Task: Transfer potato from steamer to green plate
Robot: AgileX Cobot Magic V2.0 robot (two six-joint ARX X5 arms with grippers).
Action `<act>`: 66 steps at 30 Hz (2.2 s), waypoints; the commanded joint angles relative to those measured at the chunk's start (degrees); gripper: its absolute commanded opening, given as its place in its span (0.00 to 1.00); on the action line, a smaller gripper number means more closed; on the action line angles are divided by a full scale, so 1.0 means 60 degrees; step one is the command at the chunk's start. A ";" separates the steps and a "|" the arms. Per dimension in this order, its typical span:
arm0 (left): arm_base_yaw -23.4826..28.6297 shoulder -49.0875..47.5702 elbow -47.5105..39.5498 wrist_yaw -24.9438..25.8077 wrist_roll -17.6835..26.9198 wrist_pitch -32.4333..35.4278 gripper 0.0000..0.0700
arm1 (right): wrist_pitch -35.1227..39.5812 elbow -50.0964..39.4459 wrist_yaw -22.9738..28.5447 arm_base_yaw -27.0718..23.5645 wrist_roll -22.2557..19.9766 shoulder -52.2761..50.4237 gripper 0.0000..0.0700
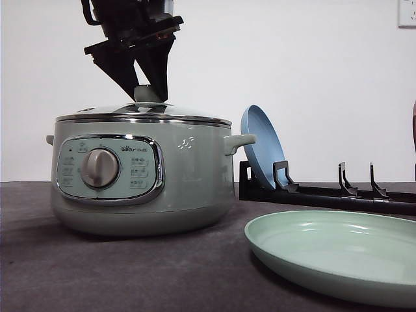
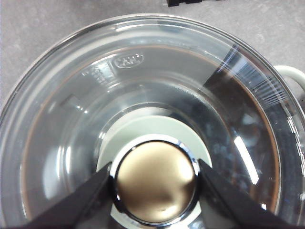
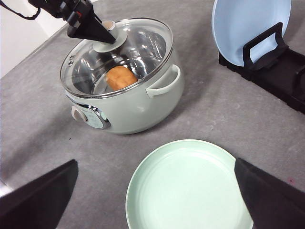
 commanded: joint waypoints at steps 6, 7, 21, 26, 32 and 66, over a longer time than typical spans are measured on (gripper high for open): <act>-0.0080 0.0202 0.0296 0.0081 0.0020 0.0118 0.00 | 0.0062 0.0087 -0.0031 0.0033 0.0069 0.0055 0.95; -0.0080 0.0198 0.0315 0.0081 0.0020 0.0119 0.00 | 0.0062 0.0087 -0.0033 0.0033 0.0069 0.0055 0.95; -0.0080 0.0109 0.2578 0.0081 -0.0057 -0.1397 0.00 | 0.0062 0.0087 0.0001 0.0033 0.0075 0.0055 0.95; -0.0080 0.0109 0.3140 0.0081 -0.0064 -0.1935 0.00 | 0.0062 0.0087 0.0073 0.0033 0.0076 0.0055 0.95; -0.0045 0.0109 0.3149 -0.0030 -0.0019 -0.1982 0.00 | 0.0059 0.0087 0.0070 0.0033 0.0076 0.0055 0.95; 0.4653 0.0091 0.3149 -0.0516 -0.0305 -0.2066 0.00 | 0.0527 0.0134 -0.0442 0.0128 0.0094 0.0849 0.95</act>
